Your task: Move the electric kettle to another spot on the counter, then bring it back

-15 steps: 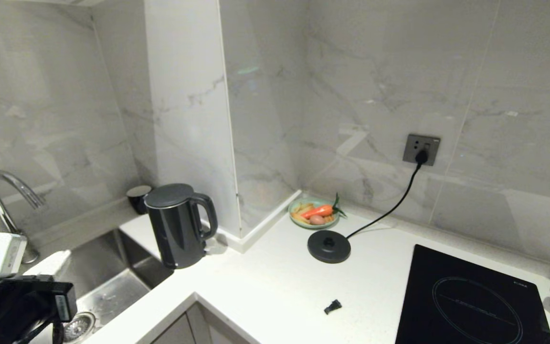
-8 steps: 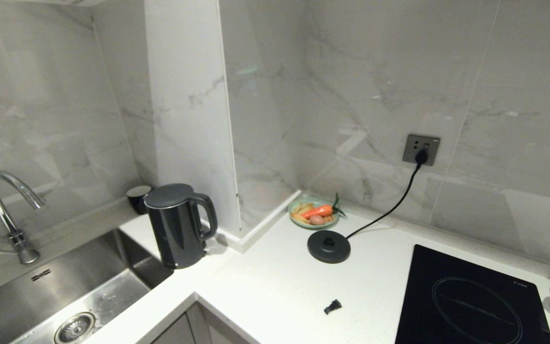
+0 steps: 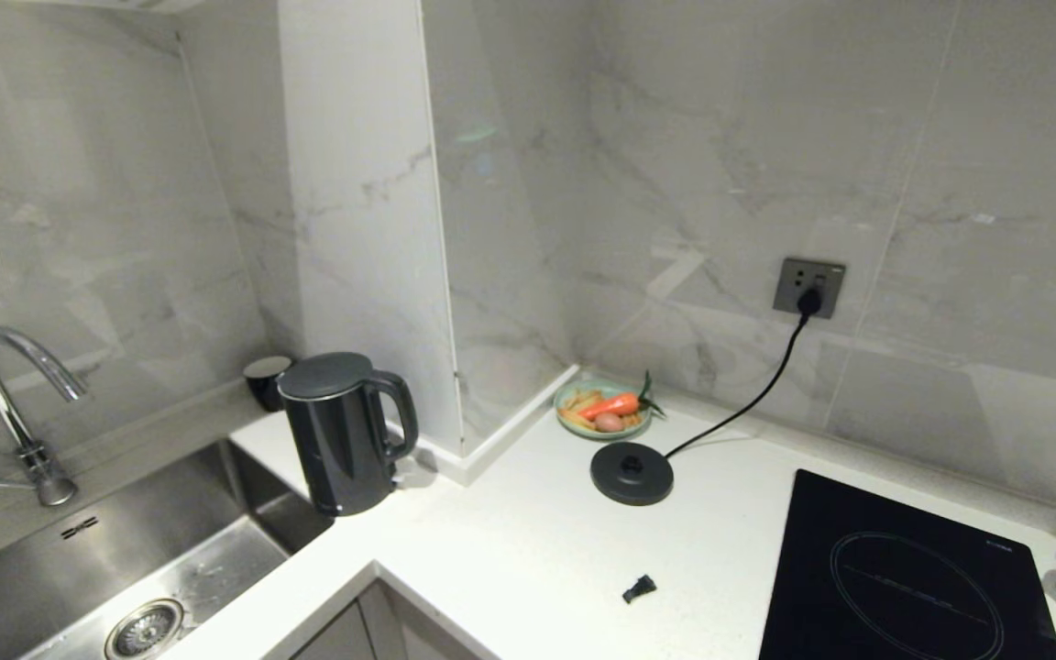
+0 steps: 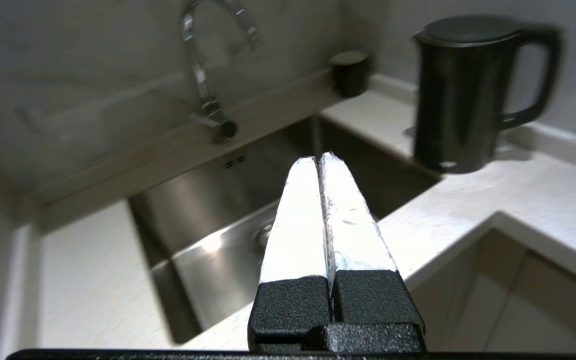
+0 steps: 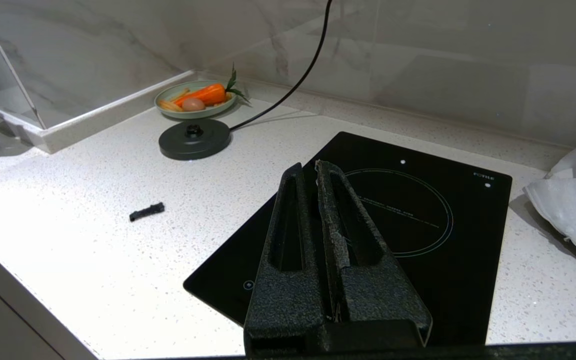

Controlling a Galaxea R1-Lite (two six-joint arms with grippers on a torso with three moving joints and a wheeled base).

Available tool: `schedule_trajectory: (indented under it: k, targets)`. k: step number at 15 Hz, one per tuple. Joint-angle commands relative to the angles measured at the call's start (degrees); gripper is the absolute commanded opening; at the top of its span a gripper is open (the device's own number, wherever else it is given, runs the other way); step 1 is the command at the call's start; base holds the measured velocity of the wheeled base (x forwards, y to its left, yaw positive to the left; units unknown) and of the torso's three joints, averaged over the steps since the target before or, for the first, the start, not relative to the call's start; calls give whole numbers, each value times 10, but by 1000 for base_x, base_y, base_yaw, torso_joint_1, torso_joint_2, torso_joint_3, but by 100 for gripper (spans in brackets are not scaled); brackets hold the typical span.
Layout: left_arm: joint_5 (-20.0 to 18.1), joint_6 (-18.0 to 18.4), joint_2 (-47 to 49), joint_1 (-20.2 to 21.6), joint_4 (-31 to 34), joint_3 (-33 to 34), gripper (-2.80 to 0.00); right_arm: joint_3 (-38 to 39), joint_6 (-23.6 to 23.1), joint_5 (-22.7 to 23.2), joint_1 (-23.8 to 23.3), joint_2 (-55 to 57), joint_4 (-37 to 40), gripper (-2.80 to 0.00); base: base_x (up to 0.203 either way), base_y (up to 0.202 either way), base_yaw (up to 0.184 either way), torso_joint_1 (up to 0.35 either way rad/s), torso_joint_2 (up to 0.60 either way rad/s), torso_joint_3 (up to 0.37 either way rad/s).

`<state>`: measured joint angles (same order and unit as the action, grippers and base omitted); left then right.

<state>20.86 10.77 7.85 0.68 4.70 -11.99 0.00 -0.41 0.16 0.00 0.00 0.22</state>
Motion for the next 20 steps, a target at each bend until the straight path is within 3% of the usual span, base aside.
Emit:
schedule_trajectory:
  k: [1,3,5,7,20]
  targets:
    - [-61,-11,-82,-5,0,41,-280,0,0,0,0,1,0,-280,0,0,0,0,0,0]
    - [-113,-28,-79,-7,-1,78,-280,0,0,0,0,0,0,-280,0,0,0,0,0,0]
    - [-164,-78,-78,-7,0,81,-280,0,0,0,0,0,0,-280,0,0,0,0,0,0]
    - [-211,-97,-78,-7,-3,103,-280,0,0,0,0,0,0,-280,0,0,0,0,0,0]
    - [-217,-89,-78,-8,-7,103,-280,0,0,0,0,1,0,-280,0,0,0,0,0,0]
